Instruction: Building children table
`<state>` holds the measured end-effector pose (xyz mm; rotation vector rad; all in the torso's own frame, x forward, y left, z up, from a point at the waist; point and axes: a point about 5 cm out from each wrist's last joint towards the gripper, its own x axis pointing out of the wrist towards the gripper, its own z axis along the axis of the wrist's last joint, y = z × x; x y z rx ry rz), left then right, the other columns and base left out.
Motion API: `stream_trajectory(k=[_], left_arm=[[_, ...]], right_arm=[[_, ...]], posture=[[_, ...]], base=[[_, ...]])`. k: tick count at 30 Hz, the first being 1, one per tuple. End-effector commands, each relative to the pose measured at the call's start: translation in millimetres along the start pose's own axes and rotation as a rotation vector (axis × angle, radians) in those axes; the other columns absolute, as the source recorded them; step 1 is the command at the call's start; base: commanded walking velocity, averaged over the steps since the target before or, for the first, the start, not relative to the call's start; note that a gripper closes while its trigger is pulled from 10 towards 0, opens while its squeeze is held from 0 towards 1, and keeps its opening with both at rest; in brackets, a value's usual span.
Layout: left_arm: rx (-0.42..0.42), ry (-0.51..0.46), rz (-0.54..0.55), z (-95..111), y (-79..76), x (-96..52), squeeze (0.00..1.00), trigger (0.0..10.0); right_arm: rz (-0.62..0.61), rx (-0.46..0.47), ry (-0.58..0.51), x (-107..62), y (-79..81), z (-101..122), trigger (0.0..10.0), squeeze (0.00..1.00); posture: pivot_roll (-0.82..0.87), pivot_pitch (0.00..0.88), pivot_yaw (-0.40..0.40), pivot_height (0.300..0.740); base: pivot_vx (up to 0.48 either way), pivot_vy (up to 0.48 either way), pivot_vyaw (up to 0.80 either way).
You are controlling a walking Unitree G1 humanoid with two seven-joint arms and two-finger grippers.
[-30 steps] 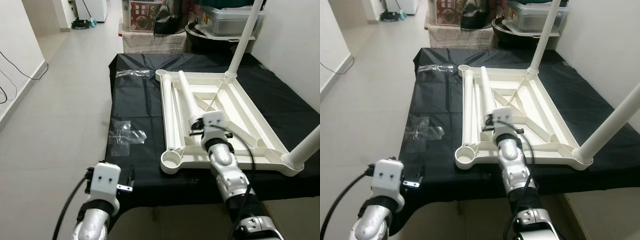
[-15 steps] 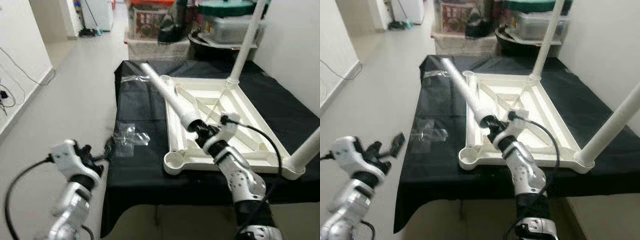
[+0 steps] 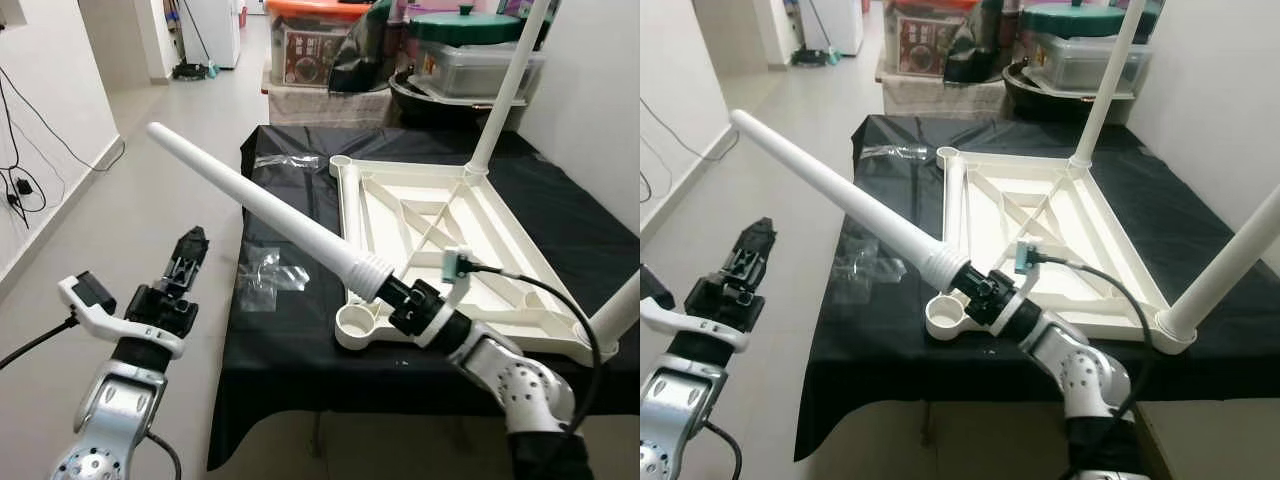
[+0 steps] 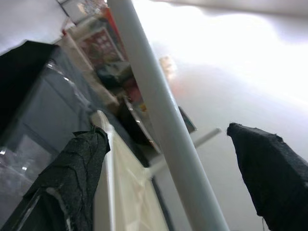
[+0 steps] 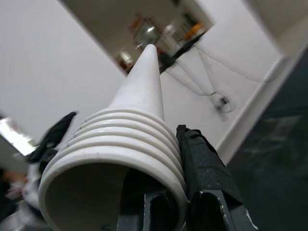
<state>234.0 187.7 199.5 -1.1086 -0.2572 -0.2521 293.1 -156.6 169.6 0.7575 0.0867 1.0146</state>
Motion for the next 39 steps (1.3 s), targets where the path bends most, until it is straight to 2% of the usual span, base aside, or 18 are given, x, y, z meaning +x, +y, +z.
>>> stream_trajectory(k=[1,2,8,10,14,27,28,31,32,39], left_arm=[[-0.016,0.006,-0.023,2.6,-1.2,-5.2,0.00,10.0],[-0.046,0.009,-0.031,7.9,-1.2,-7.5,0.00,10.0],[-0.086,0.037,-0.078,14.7,-4.3,-11.0,0.00,10.0],[-0.126,0.061,-0.137,16.2,-10.6,-11.7,0.00,10.0],[-0.180,0.043,-0.169,22.0,-13.2,-11.5,0.00,10.0],[-0.239,0.018,-0.193,32.0,-13.2,-14.0,0.00,10.0],[-0.252,0.007,-0.193,33.7,-12.5,-14.8,0.00,0.9],[-0.252,0.007,-0.193,33.7,-12.5,-14.8,0.00,0.9],[-0.269,-0.009,-0.184,35.6,-10.8,-15.5,0.00,0.0],[-0.303,-0.027,-0.178,37.8,-8.6,-16.2,0.00,0.0]], right_arm=[[0.092,0.021,0.030,-4.6,7.7,-1.5,0.0,0.00],[0.133,0.044,0.064,-12.5,10.6,-3.7,0.0,0.00],[0.197,0.073,0.126,-24.2,16.3,-9.2,0.0,0.00],[0.215,0.088,0.192,-32.0,18.3,-17.3,0.0,0.00],[0.255,0.105,0.244,-39.3,22.6,-22.6,0.0,0.00],[0.299,0.127,0.291,-46.2,25.2,-25.6,0.0,0.00],[0.295,0.128,0.291,-46.7,23.7,-25.7,0.0,0.00],[0.295,0.128,0.291,-46.7,23.7,-25.7,0.0,0.00],[0.295,0.129,0.290,-46.9,22.9,-25.5,0.0,0.00],[0.321,0.136,0.267,-43.0,24.6,-22.9,0.0,0.00]], posture=[[0.09,0.021,-0.056,0.740],[0.09,0.021,-0.058,0.740],[0.09,0.020,-0.053,0.740],[0.09,0.018,-0.052,0.740],[0.09,0.018,-0.050,0.740],[0.09,0.021,-0.054,0.740],[0.09,0.024,-0.054,0.740],[0.09,0.024,-0.054,0.740],[0.09,0.025,-0.057,0.740],[0.09,0.030,-0.059,0.740]], base=[[0.000,0.000,0.00],[0.000,0.000,0.00],[0.000,0.000,0.00],[0.000,0.000,0.00],[0.000,0.000,0.00],[0.000,0.000,0.00],[0.000,0.000,0.00],[0.000,0.000,0.00],[0.000,0.000,0.00],[0.000,0.000,0.00]])
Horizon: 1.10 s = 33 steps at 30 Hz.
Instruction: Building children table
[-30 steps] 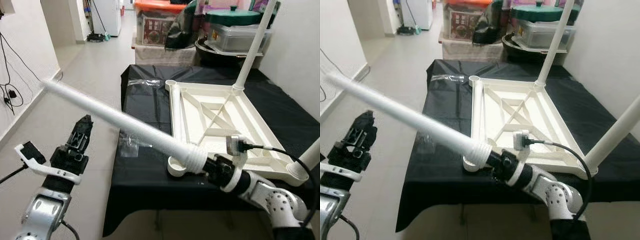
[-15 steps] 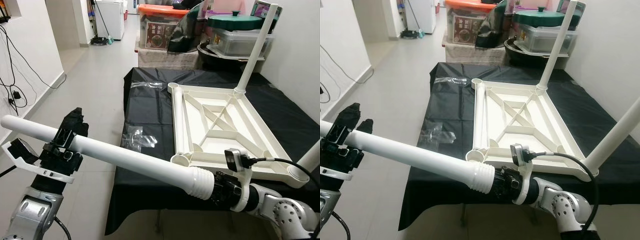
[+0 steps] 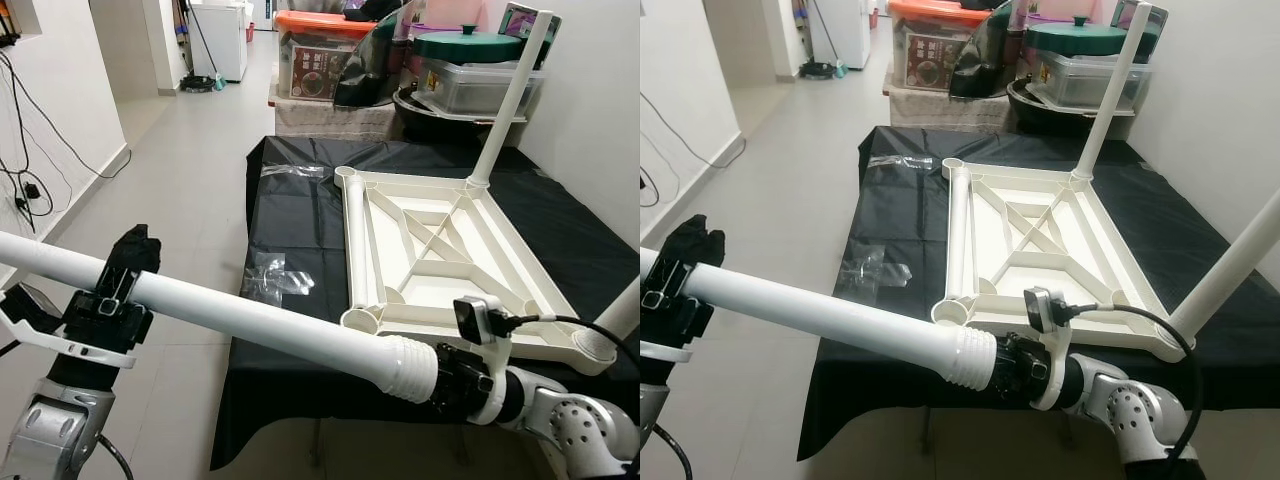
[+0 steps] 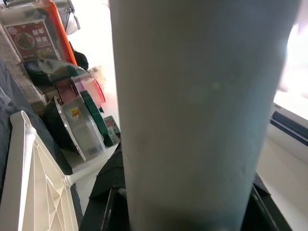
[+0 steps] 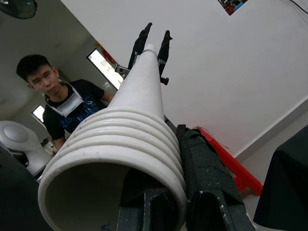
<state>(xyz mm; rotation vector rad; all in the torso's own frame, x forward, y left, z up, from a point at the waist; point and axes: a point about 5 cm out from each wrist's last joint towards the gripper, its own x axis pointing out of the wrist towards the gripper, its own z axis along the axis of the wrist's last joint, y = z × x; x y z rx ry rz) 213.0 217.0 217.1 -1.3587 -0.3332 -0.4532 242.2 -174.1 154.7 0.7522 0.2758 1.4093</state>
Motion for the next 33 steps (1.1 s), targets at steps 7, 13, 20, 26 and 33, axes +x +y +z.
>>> stream_trajectory(k=[7,13,20,26,33], left_arm=[[-0.029,-0.026,-0.004,4.6,-0.2,6.7,0.00,1.3],[-0.016,-0.030,0.006,8.4,-0.1,14.8,0.00,10.0],[0.023,-0.066,-0.004,27.6,-7.7,24.8,0.00,10.0],[0.084,-0.062,-0.046,40.9,-19.9,34.4,0.00,10.0],[0.192,-0.041,-0.047,64.6,-24.8,42.7,0.00,10.0]], right_arm=[[0.023,-0.003,-0.015,10.5,-0.8,1.1,8.9,0.00],[-0.038,-0.006,0.006,10.9,-9.5,-4.4,10.0,1.00],[-0.118,-0.001,0.051,-8.1,-16.8,-14.0,10.0,0.00],[-0.148,0.004,0.005,-24.7,-16.9,-6.9,10.0,0.00],[-0.324,-0.030,-0.034,-50.0,-30.8,7.6,10.0,0.00]], posture=[[0.09,0.028,-0.059,0.740],[0.09,0.025,-0.059,0.740],[0.09,0.019,-0.061,0.740],[0.09,0.012,-0.057,0.740],[0.09,0.001,-0.056,0.740]], base=[[0.000,0.000,0.00],[0.000,0.000,0.00],[0.000,0.000,0.00],[0.000,0.000,0.00],[0.000,0.000,0.00]])
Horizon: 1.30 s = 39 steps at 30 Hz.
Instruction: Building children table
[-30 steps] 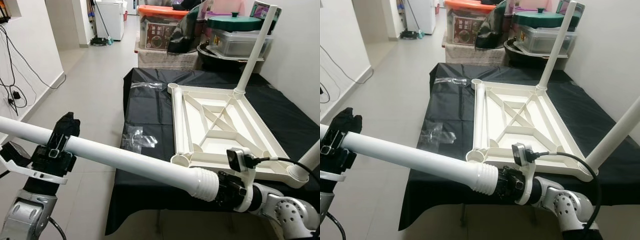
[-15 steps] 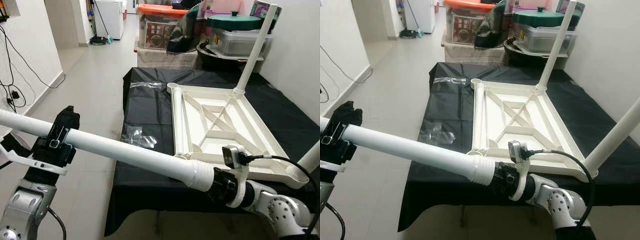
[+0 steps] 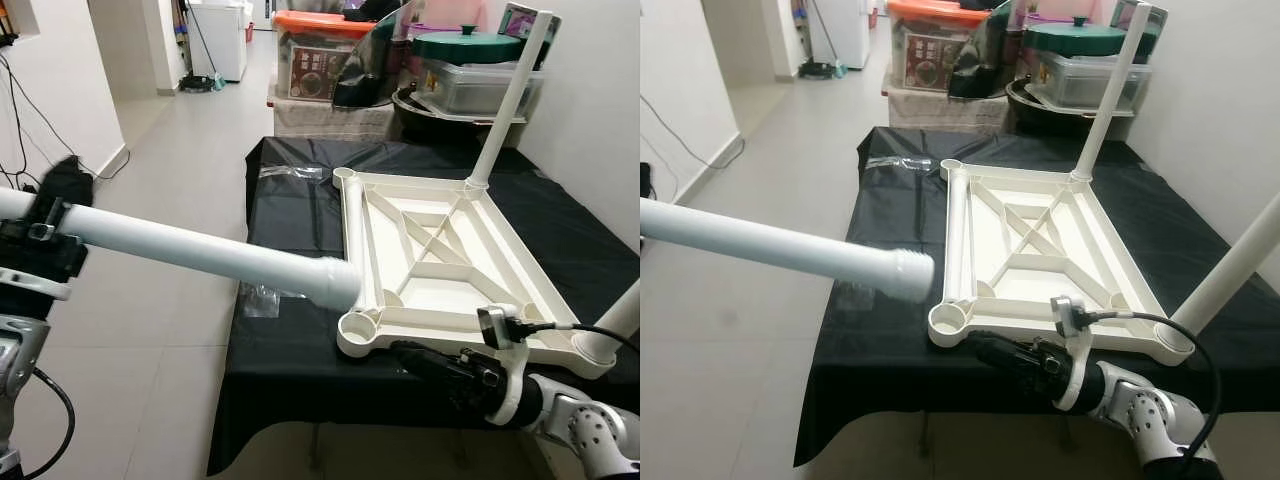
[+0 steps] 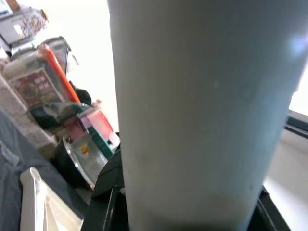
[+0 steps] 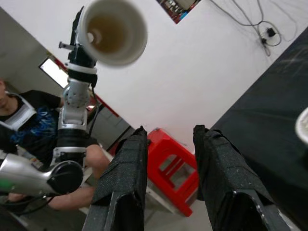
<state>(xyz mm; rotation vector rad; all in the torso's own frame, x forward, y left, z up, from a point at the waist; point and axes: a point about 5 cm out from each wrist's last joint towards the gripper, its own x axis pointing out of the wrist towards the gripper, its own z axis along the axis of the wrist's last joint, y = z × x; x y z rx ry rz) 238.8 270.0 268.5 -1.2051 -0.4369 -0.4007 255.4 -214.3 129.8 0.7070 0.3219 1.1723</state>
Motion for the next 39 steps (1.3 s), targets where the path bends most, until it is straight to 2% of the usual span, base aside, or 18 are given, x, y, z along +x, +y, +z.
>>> stream_trajectory(k=[1,4,7,8,9,10,12,13,14,16,18,20,23,24,28,31,36,39], left_arm=[[0.021,0.021,-0.016,2.3,-0.7,2.0,0.00,10.0],[0.054,0.064,-0.028,1.4,-1.8,5.3,0.00,10.0],[0.142,0.265,-0.118,-13.2,-10.9,21.9,0.00,10.0],[0.142,0.265,-0.118,-13.2,-10.9,21.9,0.00,10.0],[0.155,0.318,-0.151,-20.0,-14.0,25.6,0.00,10.0],[0.166,0.375,-0.184,-29.3,-16.7,29.2,0.00,10.0],[0.171,0.413,-0.208,-35.7,-18.6,31.9,0.00,10.0],[0.178,0.475,-0.247,-48.3,-21.5,34.8,0.00,10.0],[0.178,0.475,-0.247,-48.3,-21.5,34.8,0.00,10.0],[0.175,0.562,-0.298,-69.3,-24.1,38.6,0.00,10.0],[0.175,0.562,-0.298,-69.3,-24.1,38.6,0.00,10.0],[0.174,0.639,-0.342,-86.6,-24.7,41.7,0.00,10.0],[0.176,0.674,-0.362,-94.5,-24.3,44.2,0.00,10.0],[0.182,0.703,-0.383,-102.5,-23.9,47.5,0.00,10.0],[0.182,0.740,-0.419,-115.5,-24.0,55.0,0.00,10.0],[0.183,0.745,-0.426,-117.2,-23.9,56.5,0.00,10.0],[0.184,0.757,-0.452,-125.7,-23.2,61.4,0.00,10.0],[0.189,0.760,-0.458,-126.6,-22.8,62.1,0.00,10.0]], right_arm=[[-0.085,-0.019,-0.005,-6.0,-7.5,6.0,10.0,0.00],[-0.133,-0.041,-0.022,-6.9,-13.3,12.7,10.0,0.00],[-0.174,-0.158,-0.071,3.5,-15.6,39.3,10.0,0.00],[-0.174,-0.158,-0.071,3.5,-15.6,39.3,10.0,0.00],[-0.172,-0.183,-0.087,8.8,-14.6,46.8,10.0,0.00],[-0.149,-0.206,-0.103,16.2,-11.2,54.4,10.0,0.00],[-0.126,-0.219,-0.108,21.4,-8.3,59.2,10.0,0.00],[-0.071,-0.249,-0.105,30.5,-0.6,64.5,10.0,0.00],[-0.071,-0.249,-0.105,30.5,-0.6,64.5,10.0,0.00],[0.056,-0.292,-0.087,47.2,17.0,69.5,10.0,0.00],[0.056,-0.292,-0.087,47.2,17.0,69.5,10.0,0.00],[0.200,-0.329,-0.031,63.5,38.2,68.0,10.0,0.00],[0.253,-0.353,0.016,71.9,46.7,65.7,10.0,0.00],[0.273,-0.380,0.072,80.7,51.3,63.8,10.0,0.00],[0.273,-0.435,0.178,96.8,55.3,64.3,10.0,0.00],[0.268,-0.444,0.196,99.2,55.4,64.7,10.0,0.00],[0.217,-0.491,0.318,109.3,53.0,60.2,10.0,0.00],[0.226,-0.491,0.326,110.2,54.6,59.5,10.0,0.00]], posture=[[0.09,0.001,-0.056,0.740],[0.09,0.000,-0.057,0.740],[0.09,0.000,-0.054,0.740],[0.09,0.000,-0.054,0.740],[0.09,0.000,-0.054,0.740],[0.08,0.000,-0.054,0.740],[0.08,0.000,-0.054,0.740],[0.08,0.000,-0.054,0.740],[0.08,0.000,-0.054,0.740],[0.08,0.000,-0.052,0.740],[0.08,0.000,-0.052,0.740],[0.08,0.000,-0.047,0.740],[0.08,0.000,-0.048,0.740],[0.08,0.002,-0.047,0.740],[0.07,0.007,-0.043,0.740],[0.07,0.007,-0.043,0.740],[0.07,0.013,-0.044,0.740],[0.07,0.015,-0.044,0.740]], base=[[0.000,0.000,0.00],[0.000,0.000,0.00],[0.000,0.000,0.00],[0.000,0.000,0.00],[0.000,0.000,0.00],[0.000,0.000,0.00],[0.000,0.000,0.00],[0.000,0.000,0.00],[0.000,0.000,0.00],[0.000,0.000,0.00],[0.000,0.000,0.00],[0.000,0.000,0.00],[0.000,0.000,0.00],[0.000,0.000,0.00],[0.000,0.000,0.00],[0.000,0.000,0.00],[0.000,0.000,0.00],[0.000,0.000,0.00]])
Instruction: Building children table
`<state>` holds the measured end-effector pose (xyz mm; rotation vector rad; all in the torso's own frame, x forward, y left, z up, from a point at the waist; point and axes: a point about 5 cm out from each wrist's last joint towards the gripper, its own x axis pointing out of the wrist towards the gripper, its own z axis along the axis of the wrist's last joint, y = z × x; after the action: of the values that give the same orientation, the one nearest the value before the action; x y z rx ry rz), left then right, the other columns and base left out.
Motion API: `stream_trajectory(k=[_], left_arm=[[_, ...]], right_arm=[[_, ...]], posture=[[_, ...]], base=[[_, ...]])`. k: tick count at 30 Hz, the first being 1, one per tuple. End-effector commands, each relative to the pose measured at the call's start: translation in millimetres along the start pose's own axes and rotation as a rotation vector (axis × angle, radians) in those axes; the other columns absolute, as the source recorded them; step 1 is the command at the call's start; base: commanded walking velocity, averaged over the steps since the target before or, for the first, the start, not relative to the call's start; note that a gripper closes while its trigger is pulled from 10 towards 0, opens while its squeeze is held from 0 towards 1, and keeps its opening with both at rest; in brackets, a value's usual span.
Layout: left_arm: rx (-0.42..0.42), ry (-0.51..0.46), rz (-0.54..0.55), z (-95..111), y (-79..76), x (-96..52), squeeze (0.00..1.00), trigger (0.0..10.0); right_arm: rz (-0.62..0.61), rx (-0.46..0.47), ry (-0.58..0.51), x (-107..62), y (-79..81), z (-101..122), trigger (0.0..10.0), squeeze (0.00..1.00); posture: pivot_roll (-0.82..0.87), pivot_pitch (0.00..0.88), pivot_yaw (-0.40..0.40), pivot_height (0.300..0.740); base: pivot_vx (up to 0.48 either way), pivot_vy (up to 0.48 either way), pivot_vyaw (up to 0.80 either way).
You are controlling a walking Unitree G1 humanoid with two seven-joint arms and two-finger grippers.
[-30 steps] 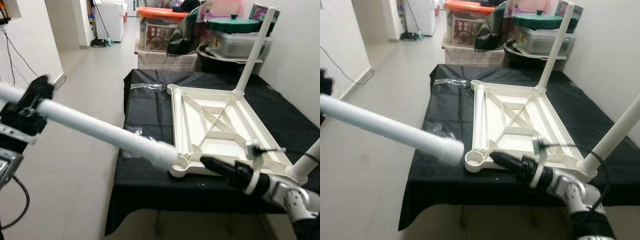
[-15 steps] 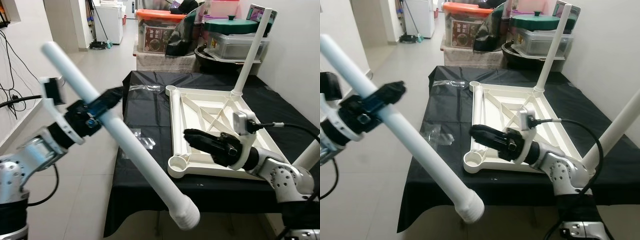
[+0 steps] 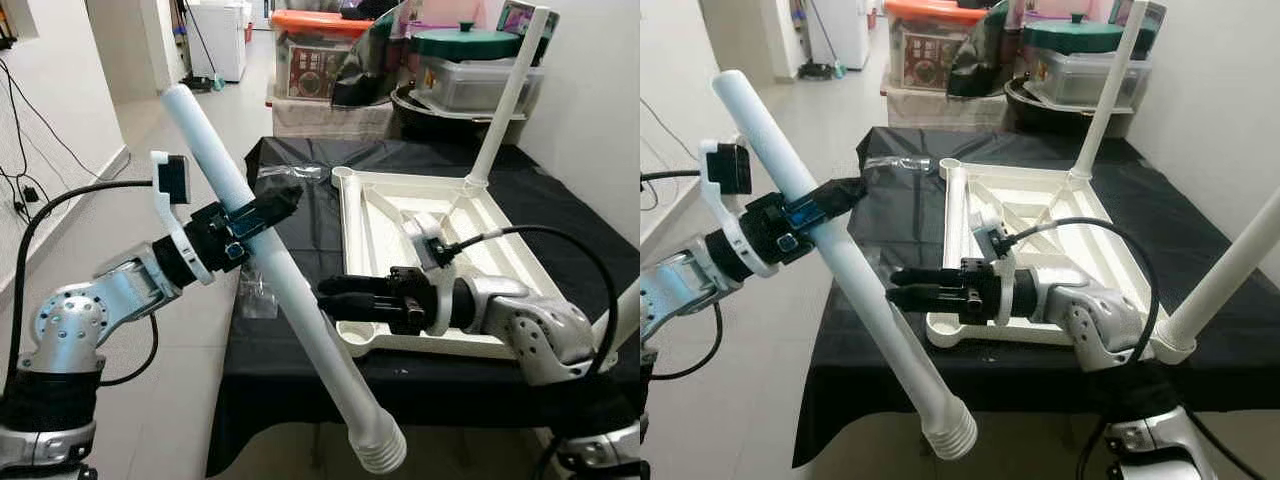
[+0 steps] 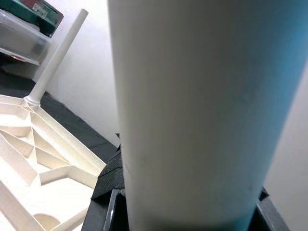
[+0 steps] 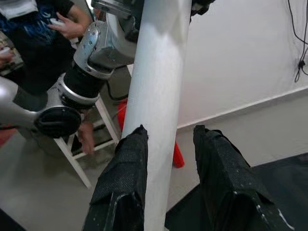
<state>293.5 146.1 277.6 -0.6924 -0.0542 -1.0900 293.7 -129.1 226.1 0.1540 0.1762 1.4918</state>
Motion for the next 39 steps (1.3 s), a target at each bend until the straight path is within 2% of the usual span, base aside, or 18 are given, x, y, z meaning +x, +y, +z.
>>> stream_trajectory(k=[1,2,4,6,7,15,19,24,31,39], left_arm=[[0.010,0.001,-0.047,-0.4,-4.1,7.5,0.00,10.0],[0.010,0.001,-0.047,-0.4,-4.1,7.5,0.00,10.0],[0.025,0.008,-0.054,-0.1,-1.2,9.3,0.00,10.0],[0.031,0.012,-0.056,-0.2,-0.2,10.1,0.00,10.0],[0.034,0.014,-0.058,-0.3,0.5,10.6,0.00,10.0],[0.050,0.016,-0.058,0.5,2.7,13.2,0.00,10.0],[0.071,0.016,-0.056,-0.3,4.9,18.2,0.00,10.0],[0.092,0.014,-0.062,-0.3,5.9,22.5,0.00,10.0],[0.101,0.008,-0.067,-0.2,7.3,25.7,0.00,10.0],[0.120,-0.007,-0.069,3.6,8.5,29.7,0.00,10.0]], right_arm=[[0.018,0.001,0.048,7.1,2.3,-2.8,10.0,0.00],[0.018,0.001,0.048,7.1,2.3,-2.8,10.0,0.00],[0.064,-0.003,0.063,8.7,9.4,-3.7,10.0,1.00],[0.062,0.002,0.081,10.0,9.4,-5.6,10.0,1.00],[0.058,0.006,0.093,10.8,9.1,-7.0,10.0,0.00],[0.093,-0.004,0.128,15.1,12.6,-8.8,10.0,0.00],[0.081,0.000,0.227,24.6,11.6,-18.1,10.0,0.00],[0.080,0.016,0.271,31.0,12.6,-23.9,10.0,0.00],[0.030,0.033,0.313,38.7,8.0,-29.6,10.0,0.00],[0.036,0.017,0.350,42.7,10.4,-33.9,10.0,0.00]], posture=[[0.07,0.015,-0.044,0.740],[0.07,0.015,-0.044,0.740],[0.07,0.018,-0.044,0.740],[0.06,0.019,-0.043,0.740],[0.06,0.019,-0.043,0.740],[0.07,0.022,-0.048,0.740],[0.06,0.023,-0.048,0.740],[0.06,0.025,-0.048,0.740],[0.05,0.028,-0.049,0.740],[0.05,0.027,-0.047,0.740]], base=[[0.000,0.000,0.00],[0.000,0.000,0.00],[0.000,0.000,0.00],[0.000,0.000,0.00],[0.000,0.000,0.00],[0.000,0.000,0.00],[0.000,0.000,0.00],[0.000,0.000,0.00],[0.000,0.000,0.00],[0.000,0.000,0.00]])
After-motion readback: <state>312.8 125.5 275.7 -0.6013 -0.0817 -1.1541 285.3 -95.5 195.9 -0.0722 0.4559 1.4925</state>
